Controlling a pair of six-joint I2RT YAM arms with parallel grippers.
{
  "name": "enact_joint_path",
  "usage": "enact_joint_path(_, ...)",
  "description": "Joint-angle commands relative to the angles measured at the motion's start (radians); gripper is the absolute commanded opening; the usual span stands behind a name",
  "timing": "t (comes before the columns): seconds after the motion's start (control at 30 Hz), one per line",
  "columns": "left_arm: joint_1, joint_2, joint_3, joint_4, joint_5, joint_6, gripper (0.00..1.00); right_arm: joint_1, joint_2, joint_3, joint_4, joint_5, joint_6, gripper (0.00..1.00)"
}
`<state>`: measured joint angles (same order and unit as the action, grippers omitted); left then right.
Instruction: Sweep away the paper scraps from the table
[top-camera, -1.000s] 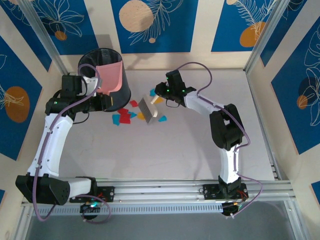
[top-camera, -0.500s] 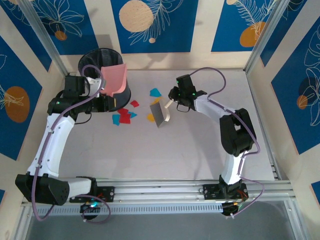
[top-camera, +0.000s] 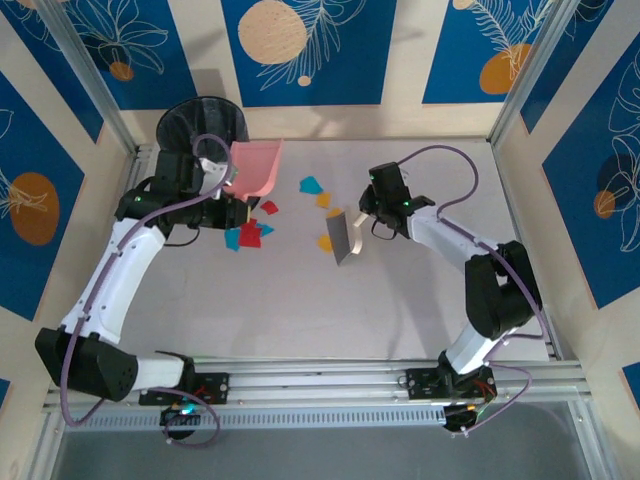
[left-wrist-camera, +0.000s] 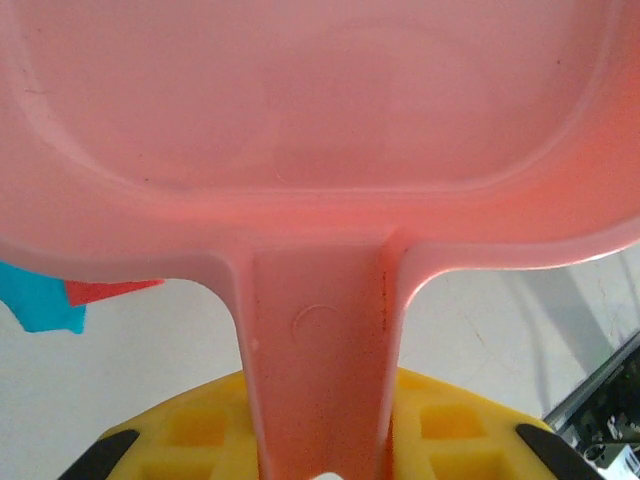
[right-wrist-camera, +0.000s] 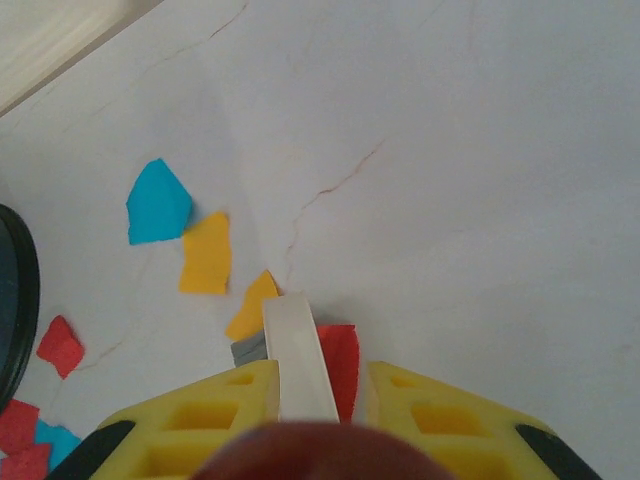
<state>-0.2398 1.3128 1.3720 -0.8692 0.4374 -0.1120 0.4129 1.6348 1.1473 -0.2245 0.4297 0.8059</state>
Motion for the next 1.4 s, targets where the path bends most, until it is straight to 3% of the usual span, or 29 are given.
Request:
enact_joint_path(0.0, -0.030, 0.018, 0.046, -0.030, -0.020, 0.037, 0.00, 0.007, -0.047, -0.032, -0.073, 0.097, -0.020, 0.00)
enact_joint_path(0.13, -0.057, 0.042, 0.067, -0.044, -0.030, 0.043, 0.00, 0.009, -0.076, -0.039, -0.076, 0.112, -0.022, 0.00)
enact_joint_path(0.4, -0.123, 0.082, 0.106, -0.114, -0.108, 0.090, 0.00, -0.016, -0.168, -0.064, 0.099, -0.102, -0.081, 0.00)
enact_joint_path(0.57, -0.159, 0.110, 0.107, -0.166, -0.157, 0.126, 0.00, -0.014, -0.239, -0.059, 0.147, -0.143, -0.142, 0.00)
enact_joint_path(1.1, -0.316, 0.307, 0.079, -0.263, -0.272, 0.192, 0.00, -0.020, -0.303, -0.054, 0.064, 0.170, -0.446, 0.00)
enact_joint_path(1.37, -0.376, 0.414, 0.092, -0.312, -0.262, 0.248, 0.00, -0.029, -0.222, -0.001, 0.048, 0.194, -0.563, 0.00)
